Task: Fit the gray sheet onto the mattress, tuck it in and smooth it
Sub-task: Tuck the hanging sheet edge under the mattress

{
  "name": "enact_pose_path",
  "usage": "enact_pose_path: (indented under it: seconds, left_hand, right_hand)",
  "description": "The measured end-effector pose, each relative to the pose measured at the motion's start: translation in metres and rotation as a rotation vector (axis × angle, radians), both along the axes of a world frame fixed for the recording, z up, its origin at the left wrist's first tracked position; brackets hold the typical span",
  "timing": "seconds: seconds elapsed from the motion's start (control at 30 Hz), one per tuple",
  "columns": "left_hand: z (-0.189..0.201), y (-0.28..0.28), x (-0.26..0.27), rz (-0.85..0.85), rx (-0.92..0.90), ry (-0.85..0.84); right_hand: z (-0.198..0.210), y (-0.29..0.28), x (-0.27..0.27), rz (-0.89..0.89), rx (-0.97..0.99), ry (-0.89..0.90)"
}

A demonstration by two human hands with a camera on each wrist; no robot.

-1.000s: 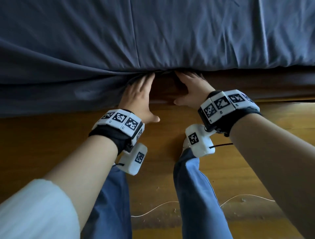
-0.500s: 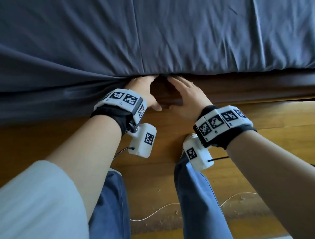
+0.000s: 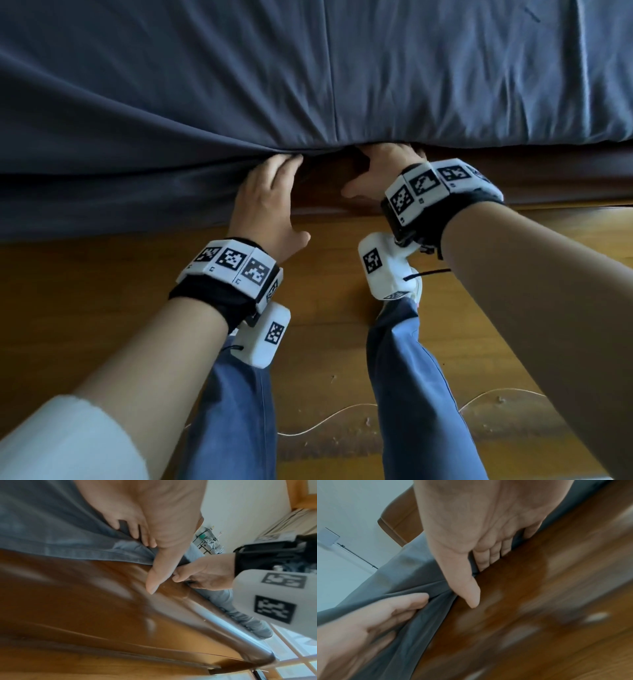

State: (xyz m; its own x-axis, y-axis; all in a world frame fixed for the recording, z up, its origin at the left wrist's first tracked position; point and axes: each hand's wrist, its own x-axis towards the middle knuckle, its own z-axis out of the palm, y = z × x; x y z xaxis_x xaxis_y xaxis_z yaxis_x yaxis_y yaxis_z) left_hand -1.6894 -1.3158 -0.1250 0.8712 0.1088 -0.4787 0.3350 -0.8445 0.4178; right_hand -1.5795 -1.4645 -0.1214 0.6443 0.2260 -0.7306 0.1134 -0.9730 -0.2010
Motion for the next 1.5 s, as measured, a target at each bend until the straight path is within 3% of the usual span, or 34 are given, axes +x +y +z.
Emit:
enact_pose_path:
  seconds: [0.13,0.33,0.43,0.63,0.77,0.87,0.97,1.1,1.33,1.5]
  left_hand:
    - [-0.007,0.001,0.011,-0.058,0.125,0.091]
    - [-0.008,0.006,0.047,-0.101,0.228,0.231]
    - [-0.011,0.008,0.056,-0.065,0.195,0.337]
    - [-0.010,0.019,0.050,-0.100,0.085,0.315]
    - [0.000,0.036,0.030,0.011,-0.162,0.240]
    - [0.009,0.046,0.002,0.121,-0.215,0.112]
    - [0.009,0.055,-0.015,0.146,-0.179,0.038]
    - [0.003,0.061,-0.007,-0.008,0.009,0.134]
    - [0.000,0.057,0.014,-0.057,0.235,0.191]
    - [-0.003,0.066,0.033,-0.001,0.170,0.307]
  right_hand:
    - [-0.001,-0.011,-0.008,0.105,0.052,0.009]
    - [0.006,-0.030,-0.033,0.091,0.183,0.039]
    - [0.013,-0.030,-0.040,0.140,0.243,0.004]
    - [0.013,0.011,-0.025,0.246,0.185,-0.053]
    - [0.008,0.028,-0.029,0.222,0.074,-0.092]
    - [0.005,0.036,-0.036,0.203,0.019,-0.177]
    - [0.002,0.048,-0.033,0.148,-0.020,-0.210]
    - [0.004,0.053,-0.029,0.111,-0.034,-0.151]
    - [0.007,0.033,-0.052,0.062,0.163,-0.064]
    - [0.010,0.031,-0.068,0.174,0.255,-0.136]
